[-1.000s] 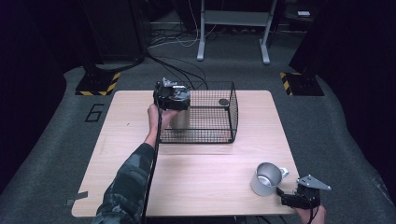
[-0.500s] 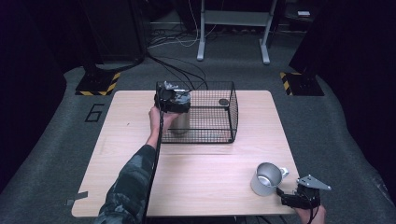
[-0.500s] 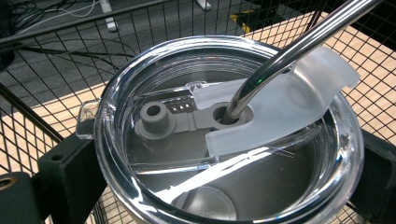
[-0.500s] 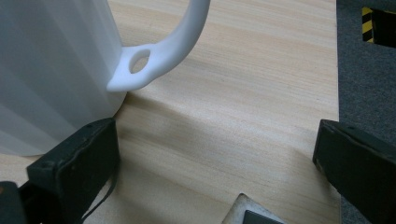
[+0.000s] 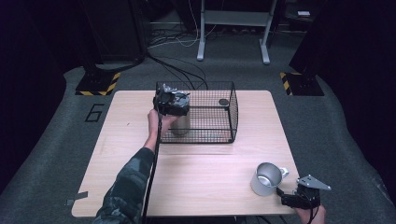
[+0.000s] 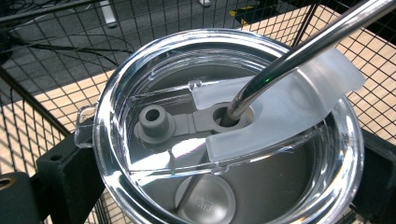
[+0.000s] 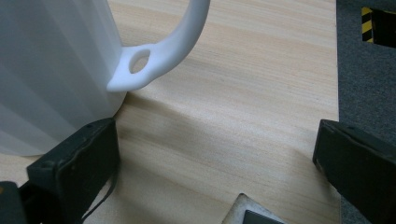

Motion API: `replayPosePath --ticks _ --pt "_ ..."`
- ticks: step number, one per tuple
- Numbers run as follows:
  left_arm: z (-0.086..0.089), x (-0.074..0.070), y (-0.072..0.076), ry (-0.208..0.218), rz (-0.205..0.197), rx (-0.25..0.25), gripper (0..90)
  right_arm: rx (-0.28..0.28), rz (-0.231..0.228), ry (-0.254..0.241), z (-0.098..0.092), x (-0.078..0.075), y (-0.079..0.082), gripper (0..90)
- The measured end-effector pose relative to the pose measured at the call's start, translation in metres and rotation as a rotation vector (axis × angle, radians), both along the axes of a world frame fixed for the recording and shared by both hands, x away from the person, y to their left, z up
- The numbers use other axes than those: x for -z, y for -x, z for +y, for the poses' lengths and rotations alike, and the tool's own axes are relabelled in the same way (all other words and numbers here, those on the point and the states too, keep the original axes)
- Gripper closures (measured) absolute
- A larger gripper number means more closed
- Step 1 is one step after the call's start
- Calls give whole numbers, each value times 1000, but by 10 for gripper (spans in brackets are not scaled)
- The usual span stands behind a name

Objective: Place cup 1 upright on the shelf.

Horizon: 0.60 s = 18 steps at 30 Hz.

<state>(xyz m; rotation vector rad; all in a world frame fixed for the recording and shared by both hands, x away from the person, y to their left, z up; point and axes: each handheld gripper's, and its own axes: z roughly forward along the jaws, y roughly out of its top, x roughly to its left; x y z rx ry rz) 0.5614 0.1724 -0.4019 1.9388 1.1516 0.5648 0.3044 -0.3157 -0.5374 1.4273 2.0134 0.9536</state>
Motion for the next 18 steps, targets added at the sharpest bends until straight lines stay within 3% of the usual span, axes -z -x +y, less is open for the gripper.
replayPosePath --ticks 3,10,18 --pt "-1 -1 1 -27 3 16 36 2 0 -2 0 0 0 1" --pt "0 -2 1 -28 6 14 35 5 -1 -3 0 0 0 1" --pt "-3 -6 5 -69 5 15 16 2 -6 5 0 0 0 1"
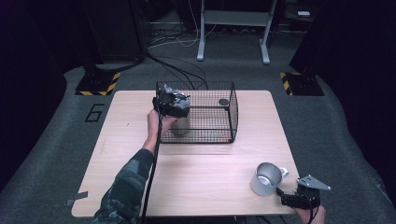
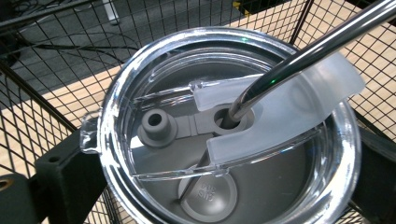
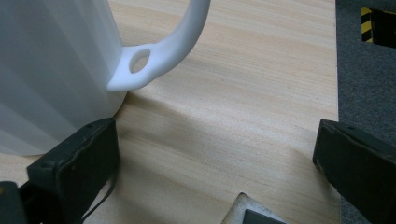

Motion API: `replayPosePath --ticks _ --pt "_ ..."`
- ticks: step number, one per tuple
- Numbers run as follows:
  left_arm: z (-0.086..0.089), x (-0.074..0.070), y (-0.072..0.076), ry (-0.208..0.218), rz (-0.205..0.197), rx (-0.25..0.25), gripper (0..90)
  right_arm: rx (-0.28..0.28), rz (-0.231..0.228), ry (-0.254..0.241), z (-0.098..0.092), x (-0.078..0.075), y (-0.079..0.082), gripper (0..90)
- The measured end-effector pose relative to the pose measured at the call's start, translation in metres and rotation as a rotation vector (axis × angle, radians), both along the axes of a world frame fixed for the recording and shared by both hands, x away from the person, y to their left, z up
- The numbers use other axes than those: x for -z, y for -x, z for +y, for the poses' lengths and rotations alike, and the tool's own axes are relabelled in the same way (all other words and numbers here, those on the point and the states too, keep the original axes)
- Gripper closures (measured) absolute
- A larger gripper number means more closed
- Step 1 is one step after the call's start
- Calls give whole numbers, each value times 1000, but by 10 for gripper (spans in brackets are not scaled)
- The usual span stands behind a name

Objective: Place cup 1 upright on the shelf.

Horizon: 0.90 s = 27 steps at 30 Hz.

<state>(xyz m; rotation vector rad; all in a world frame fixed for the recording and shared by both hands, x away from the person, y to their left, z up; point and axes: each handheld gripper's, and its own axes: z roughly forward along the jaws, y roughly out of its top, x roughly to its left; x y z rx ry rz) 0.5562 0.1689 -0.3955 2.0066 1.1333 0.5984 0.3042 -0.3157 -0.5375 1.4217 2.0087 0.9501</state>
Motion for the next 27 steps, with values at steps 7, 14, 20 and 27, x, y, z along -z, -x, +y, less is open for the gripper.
replayPosePath --ticks 7,14,20,27 --pt "3 -7 5 -7 -21 -5 0 0 2 -4 0 0 0 1" --pt "5 -7 4 6 -24 -9 0 2 8 -6 0 0 0 0" --pt "7 -7 3 -4 -24 0 0 1 7 -5 0 0 0 0" --pt "5 -8 5 -13 -32 7 0 3 4 -8 0 0 0 0"
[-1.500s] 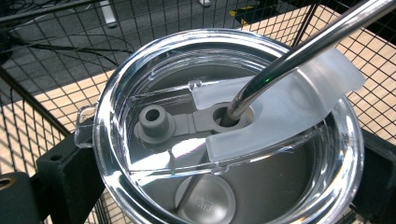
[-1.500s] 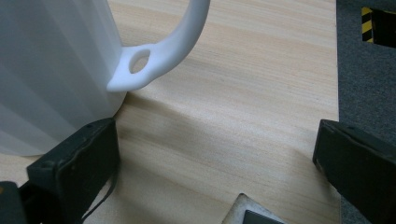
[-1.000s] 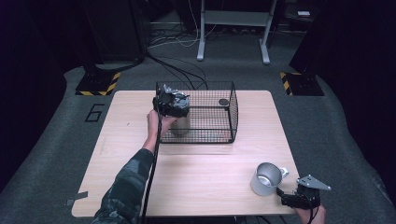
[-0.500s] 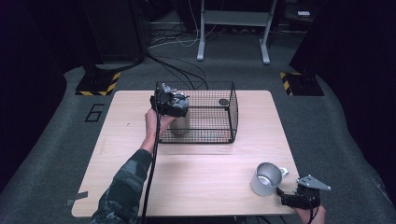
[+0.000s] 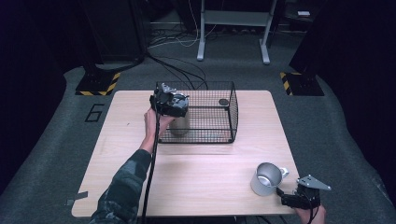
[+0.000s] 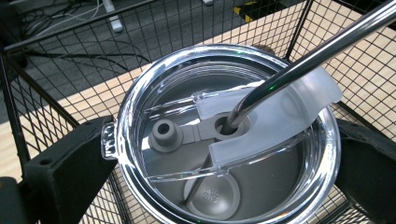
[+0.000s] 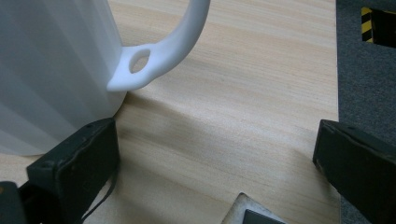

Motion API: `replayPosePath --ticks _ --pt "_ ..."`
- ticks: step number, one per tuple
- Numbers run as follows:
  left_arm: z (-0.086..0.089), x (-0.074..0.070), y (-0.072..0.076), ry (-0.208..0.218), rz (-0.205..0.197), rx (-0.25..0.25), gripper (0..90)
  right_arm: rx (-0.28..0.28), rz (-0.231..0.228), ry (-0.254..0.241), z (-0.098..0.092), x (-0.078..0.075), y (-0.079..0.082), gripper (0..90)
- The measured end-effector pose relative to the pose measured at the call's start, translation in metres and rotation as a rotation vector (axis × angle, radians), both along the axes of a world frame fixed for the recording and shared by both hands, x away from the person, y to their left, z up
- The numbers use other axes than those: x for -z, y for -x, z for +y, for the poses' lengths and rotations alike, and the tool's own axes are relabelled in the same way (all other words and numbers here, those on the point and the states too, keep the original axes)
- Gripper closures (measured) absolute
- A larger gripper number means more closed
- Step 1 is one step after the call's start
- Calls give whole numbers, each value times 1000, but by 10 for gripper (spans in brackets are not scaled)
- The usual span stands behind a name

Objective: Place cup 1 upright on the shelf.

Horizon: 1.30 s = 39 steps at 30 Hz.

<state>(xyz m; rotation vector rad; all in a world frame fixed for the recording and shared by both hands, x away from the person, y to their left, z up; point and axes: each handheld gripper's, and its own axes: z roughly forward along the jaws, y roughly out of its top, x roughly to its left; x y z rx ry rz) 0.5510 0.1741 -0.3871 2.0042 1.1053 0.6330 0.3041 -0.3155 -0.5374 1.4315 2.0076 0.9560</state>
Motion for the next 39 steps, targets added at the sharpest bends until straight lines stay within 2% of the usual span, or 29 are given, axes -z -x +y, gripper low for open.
replayPosePath --ticks 1,2,4,13,22,31,36,39 --pt "-2 -2 2 5 -36 -7 0 -5 3 4 0 0 0 0" --pt "-2 -2 2 5 -36 -7 0 -5 3 4 0 0 0 0" --pt "-3 -8 4 2 -69 -9 0 -5 2 3 0 0 0 0" --pt "1 -23 12 13 -90 10 0 -8 -1 6 -1 0 -1 0" --pt "8 -35 35 10 -101 63 0 -7 0 5 0 0 -1 0" --pt "13 -35 58 4 -101 105 0 -7 0 5 0 0 -1 0" --pt "20 -30 78 6 -98 136 0 -6 1 5 0 0 -1 0" --pt "24 -27 88 9 -111 139 0 -6 1 5 0 0 -1 0"
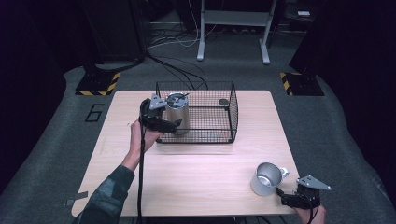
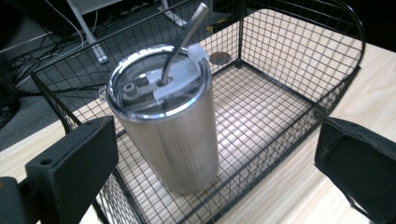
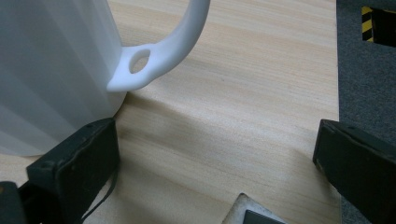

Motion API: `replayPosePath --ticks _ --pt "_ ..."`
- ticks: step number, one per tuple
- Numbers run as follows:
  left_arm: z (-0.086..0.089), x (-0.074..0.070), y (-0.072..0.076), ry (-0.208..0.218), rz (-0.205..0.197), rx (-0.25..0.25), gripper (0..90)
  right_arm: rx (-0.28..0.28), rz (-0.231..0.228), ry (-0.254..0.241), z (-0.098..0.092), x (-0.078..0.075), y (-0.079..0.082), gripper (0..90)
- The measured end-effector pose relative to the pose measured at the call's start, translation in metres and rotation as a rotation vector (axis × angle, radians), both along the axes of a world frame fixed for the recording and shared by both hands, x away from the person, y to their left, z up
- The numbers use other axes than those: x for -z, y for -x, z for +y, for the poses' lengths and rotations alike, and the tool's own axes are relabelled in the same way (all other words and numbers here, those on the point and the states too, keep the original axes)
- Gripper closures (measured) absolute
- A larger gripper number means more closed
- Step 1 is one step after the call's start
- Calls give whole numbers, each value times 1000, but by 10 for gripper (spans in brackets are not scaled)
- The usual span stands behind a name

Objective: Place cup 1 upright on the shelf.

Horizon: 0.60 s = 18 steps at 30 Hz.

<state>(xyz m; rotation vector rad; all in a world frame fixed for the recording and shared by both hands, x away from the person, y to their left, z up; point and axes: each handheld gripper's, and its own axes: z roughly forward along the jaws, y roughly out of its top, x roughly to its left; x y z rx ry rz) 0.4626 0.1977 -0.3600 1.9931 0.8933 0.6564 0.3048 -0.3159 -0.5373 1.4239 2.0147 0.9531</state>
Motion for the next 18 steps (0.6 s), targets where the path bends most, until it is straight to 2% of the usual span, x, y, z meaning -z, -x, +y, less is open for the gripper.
replayPosePath --ticks 9,11,18 --pt "11 12 22 -14 17 20 0 5 1 -3 0 0 0 0" --pt "14 17 25 -5 33 18 0 4 2 -2 0 0 0 0" --pt "27 38 43 -16 59 7 0 2 2 -1 0 0 0 0"
